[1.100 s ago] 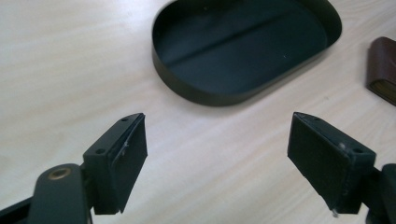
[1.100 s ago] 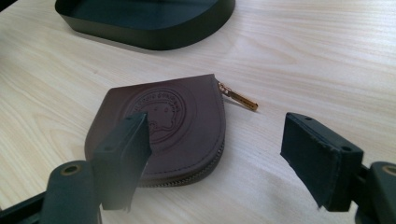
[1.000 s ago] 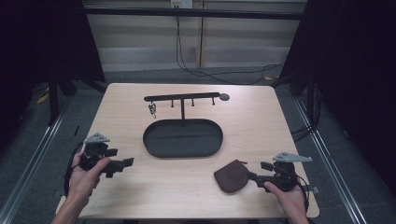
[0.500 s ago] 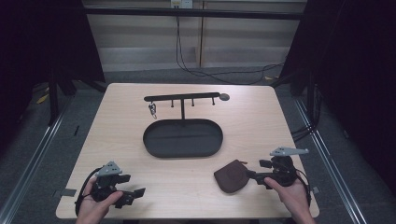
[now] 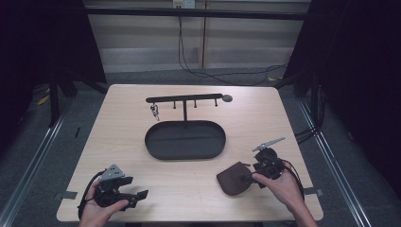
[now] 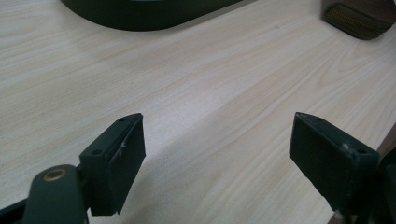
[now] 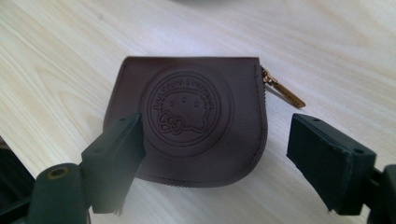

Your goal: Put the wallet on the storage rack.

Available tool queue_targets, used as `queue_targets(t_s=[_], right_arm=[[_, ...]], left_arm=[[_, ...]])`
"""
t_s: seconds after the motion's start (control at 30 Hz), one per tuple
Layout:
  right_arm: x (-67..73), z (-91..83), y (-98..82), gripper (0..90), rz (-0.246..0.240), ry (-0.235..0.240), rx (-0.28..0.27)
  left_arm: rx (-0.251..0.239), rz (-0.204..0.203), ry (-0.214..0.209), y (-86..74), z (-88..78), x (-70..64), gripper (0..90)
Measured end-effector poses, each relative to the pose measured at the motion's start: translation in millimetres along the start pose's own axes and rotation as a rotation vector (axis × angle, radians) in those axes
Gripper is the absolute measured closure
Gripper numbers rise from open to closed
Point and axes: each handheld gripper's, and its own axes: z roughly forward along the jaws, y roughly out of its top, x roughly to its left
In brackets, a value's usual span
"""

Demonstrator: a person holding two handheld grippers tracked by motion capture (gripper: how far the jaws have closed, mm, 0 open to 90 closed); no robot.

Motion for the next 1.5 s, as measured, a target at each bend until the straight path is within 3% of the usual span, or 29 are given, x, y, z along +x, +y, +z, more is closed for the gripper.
queue_targets(t_s=[0.03,0.2,0.37,0.43,0.47,0.57,0.8,1.17,1.37,1.5], right_arm=[[0.9,3.8,4.1,19.0,-0.005,-0.003,0.038],[3.1,10.7,12.5,18.9,-0.010,-0.009,0.112],[5.4,10.5,18.4,15.8,-0.018,-0.002,0.141],[4.8,13.2,20.9,14.9,-0.025,0.005,0.164],[4.9,17.0,23.2,15.4,-0.026,0.008,0.203],[5.7,20.6,25.4,14.3,-0.025,0.007,0.224],[4.9,33.9,28.6,13.3,-0.010,-0.019,0.304],[3.0,40.9,31.8,12.1,0.023,0.001,0.347],[-3.0,42.0,31.8,16.8,0.057,0.061,0.356],[-5.3,42.4,31.9,17.8,0.066,0.075,0.355]], left_arm=[[0.002,-0.011,0.001,-0.1,0.1,1.2,18.4],[-0.006,-0.018,0.006,1.4,-1.4,5.1,18.7],[-0.002,-0.011,0.000,1.8,-0.8,5.2,18.7],[-0.004,-0.011,0.003,1.4,-1.0,4.6,18.7],[-0.003,-0.012,0.000,1.5,-1.2,5.2,18.7],[0.001,-0.012,0.000,1.7,-1.0,5.6,18.7],[0.007,-0.012,-0.004,1.4,-1.2,5.0,18.9],[0.022,0.000,-0.015,3.0,-1.5,5.5,19.5],[0.020,-0.003,-0.017,2.9,-1.3,5.3,19.5],[0.017,-0.007,-0.015,2.7,-1.4,5.7,19.5]])
